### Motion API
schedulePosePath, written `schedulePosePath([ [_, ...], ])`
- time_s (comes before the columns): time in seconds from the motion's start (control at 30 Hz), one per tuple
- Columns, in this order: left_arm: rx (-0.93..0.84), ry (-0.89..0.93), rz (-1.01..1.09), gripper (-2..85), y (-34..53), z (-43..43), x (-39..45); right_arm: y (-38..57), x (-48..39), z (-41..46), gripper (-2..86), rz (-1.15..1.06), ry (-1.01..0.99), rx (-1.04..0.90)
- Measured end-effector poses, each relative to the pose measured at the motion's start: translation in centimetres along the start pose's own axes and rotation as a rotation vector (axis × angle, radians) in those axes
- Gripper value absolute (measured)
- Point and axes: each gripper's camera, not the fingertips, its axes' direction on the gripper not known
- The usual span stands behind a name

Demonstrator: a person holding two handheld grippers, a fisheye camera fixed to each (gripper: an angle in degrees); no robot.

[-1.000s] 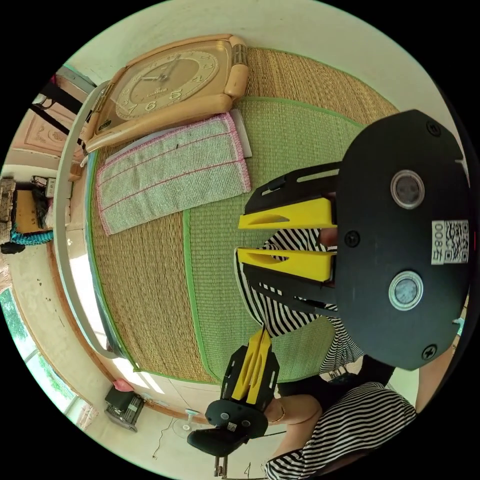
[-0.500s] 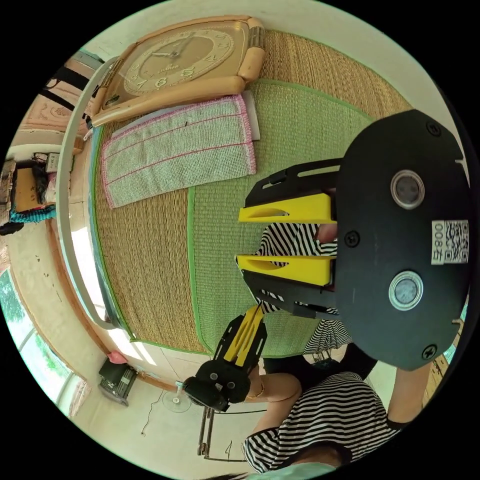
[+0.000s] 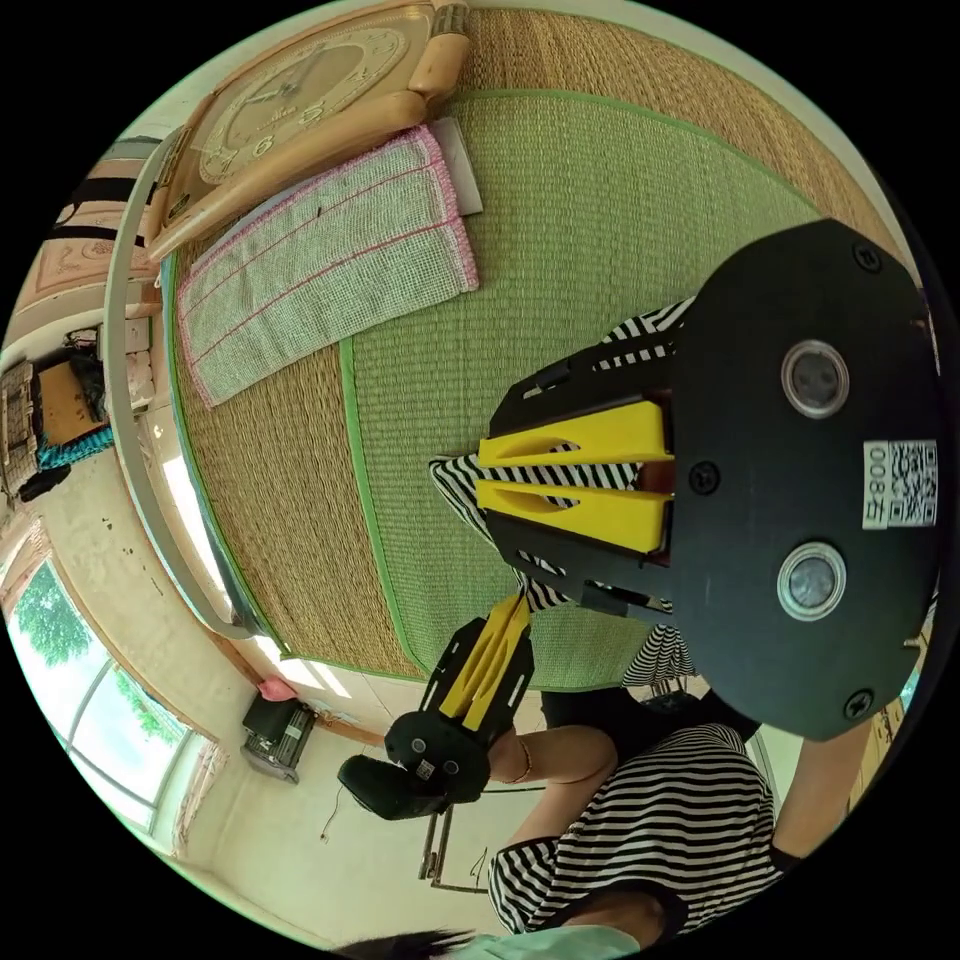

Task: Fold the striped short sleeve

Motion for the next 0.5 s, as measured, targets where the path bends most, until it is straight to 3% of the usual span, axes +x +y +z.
schedulePosePath([
  [0.1, -0.025, -0.021, 0.002, 1.3, -0.3, 0.1, 0.4, 0.7, 0.8, 4.2, 0.6, 0.025, 0.088, -0.059],
  [0.3, 0.049, -0.064, -0.054, 2.7, 0.1, -1.6, 0.4, 2.1, 2.4, 6.2, 0.2, 0.043, 0.095, 0.03],
  [0.5, 0.155, -0.098, -0.08, 3.3, 0.4, -3.2, 1.0, 10.8, 4.5, 5.2, 0.4, 0.15, 0.104, 0.208],
])
